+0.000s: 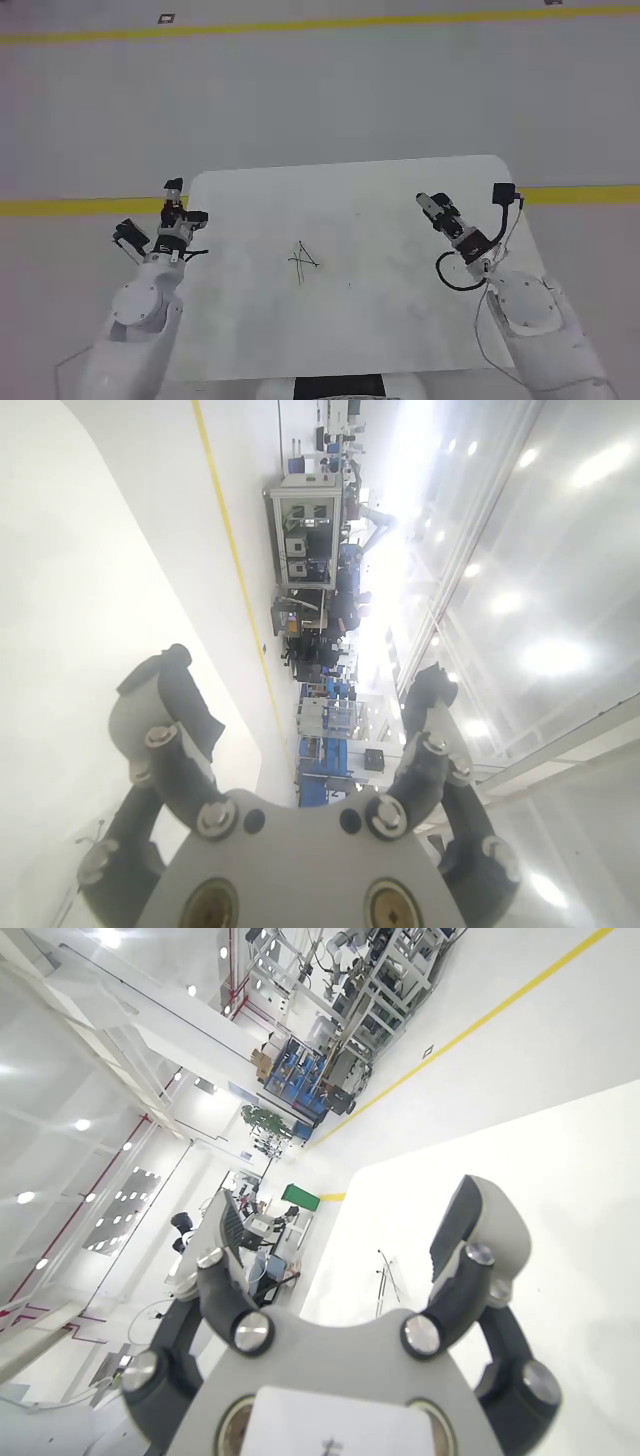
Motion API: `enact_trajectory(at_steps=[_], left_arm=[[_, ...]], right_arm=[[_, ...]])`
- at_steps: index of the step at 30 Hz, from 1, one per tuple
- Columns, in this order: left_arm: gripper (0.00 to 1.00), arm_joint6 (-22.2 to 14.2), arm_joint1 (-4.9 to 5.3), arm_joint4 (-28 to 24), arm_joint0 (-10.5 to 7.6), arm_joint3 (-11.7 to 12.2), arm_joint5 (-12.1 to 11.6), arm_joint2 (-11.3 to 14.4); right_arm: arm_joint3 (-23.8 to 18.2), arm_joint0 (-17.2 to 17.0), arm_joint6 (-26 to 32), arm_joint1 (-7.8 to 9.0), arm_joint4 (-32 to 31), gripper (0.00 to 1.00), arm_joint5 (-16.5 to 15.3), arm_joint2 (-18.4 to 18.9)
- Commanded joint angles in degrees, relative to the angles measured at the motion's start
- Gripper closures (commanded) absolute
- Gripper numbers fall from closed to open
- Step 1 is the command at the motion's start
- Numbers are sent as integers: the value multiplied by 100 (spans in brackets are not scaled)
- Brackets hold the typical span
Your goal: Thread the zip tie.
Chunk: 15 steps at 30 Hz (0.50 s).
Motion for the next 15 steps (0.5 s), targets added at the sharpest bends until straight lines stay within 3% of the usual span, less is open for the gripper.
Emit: enact_trajectory(at_steps=[1, 5, 10, 12, 15], left_arm=[[0, 0, 0, 0, 0, 0, 0, 0], [0, 0, 0, 0, 0, 0, 0, 0], [0, 0, 0, 0, 0, 0, 0, 0], [0, 0, 0, 0, 0, 0, 0, 0], [0, 0, 0, 0, 0, 0, 0, 0]], right_arm=[[0, 0, 0, 0, 0, 0, -2, 0], [-161, 110, 188, 14, -242, 0, -100, -39], [-56, 1049, 1312, 41, -1013, 0, 32, -514], [53, 1470, 1984, 53, -1582, 0, 263, -825], [151, 2010, 2457, 5, -1777, 0, 529, -1344]])
